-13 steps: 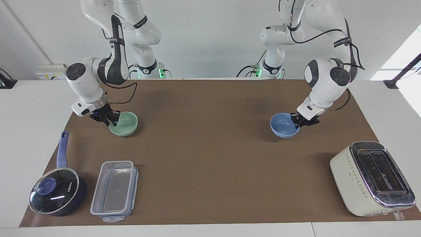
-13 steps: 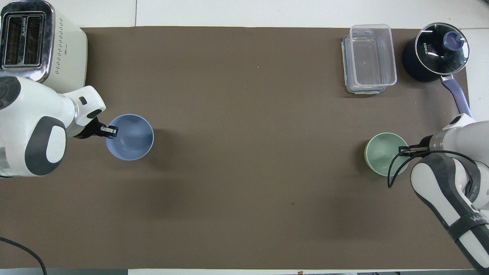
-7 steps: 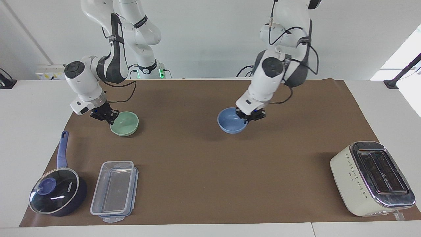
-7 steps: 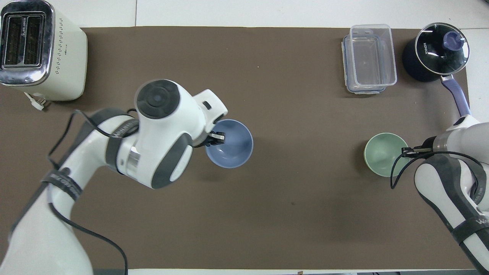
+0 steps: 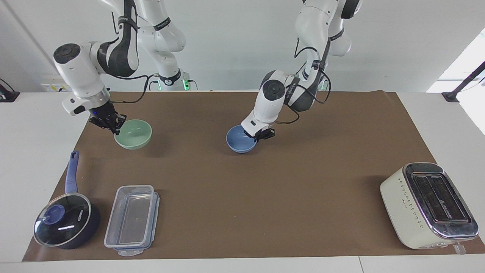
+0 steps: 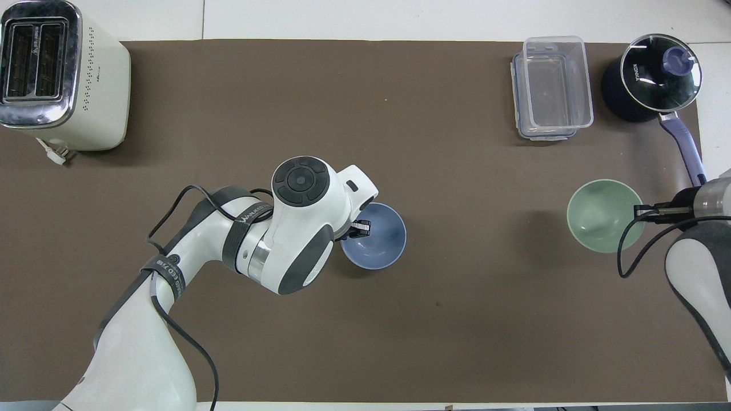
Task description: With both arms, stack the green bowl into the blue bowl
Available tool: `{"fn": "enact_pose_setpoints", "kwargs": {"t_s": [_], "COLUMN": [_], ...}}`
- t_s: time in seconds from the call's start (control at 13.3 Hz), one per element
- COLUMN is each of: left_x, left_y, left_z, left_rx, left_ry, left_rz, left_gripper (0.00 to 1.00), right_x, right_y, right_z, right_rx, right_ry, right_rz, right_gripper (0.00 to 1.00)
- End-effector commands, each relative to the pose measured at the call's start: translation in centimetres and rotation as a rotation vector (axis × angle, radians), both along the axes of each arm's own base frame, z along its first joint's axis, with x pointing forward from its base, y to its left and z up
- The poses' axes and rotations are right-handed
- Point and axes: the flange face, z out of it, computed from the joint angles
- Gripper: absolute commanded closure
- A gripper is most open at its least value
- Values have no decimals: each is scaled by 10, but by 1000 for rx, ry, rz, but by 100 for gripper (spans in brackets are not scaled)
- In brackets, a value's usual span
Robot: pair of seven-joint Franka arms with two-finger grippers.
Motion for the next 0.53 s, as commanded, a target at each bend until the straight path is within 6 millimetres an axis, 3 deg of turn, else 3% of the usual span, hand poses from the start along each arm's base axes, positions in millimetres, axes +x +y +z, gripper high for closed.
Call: {"fn": "enact_pose_setpoints", "kwargs": {"t_s": [0.0,0.08,0.15,0.3,0.38,0.45], "left_x": [-7,-7,-7,1,12,25], "left_y": [5,4,4,13,30,51], "left_z": [-8,-7,-6,13,36,67], "left_rx": [-24,-26,-25,-39,-51,-65], "left_ry": [-10,-12,-11,-28,-37,-40], "left_rz": [-18,-19,-18,-1,32,72], "left_gripper": [100,95,1,0,0,0], "right_x": [12,16,18,25,25,24], "right_y": [20,32,49,85,103,139], "right_z": [34,40,44,54,55,54], "right_rx": [4,0,4,82,88,96], "right_ry": [-6,-15,-20,-45,-47,-49], "right_rz": [-31,-13,12,-15,-31,-55], "right_gripper": [100,100,100,100,100,100]}}
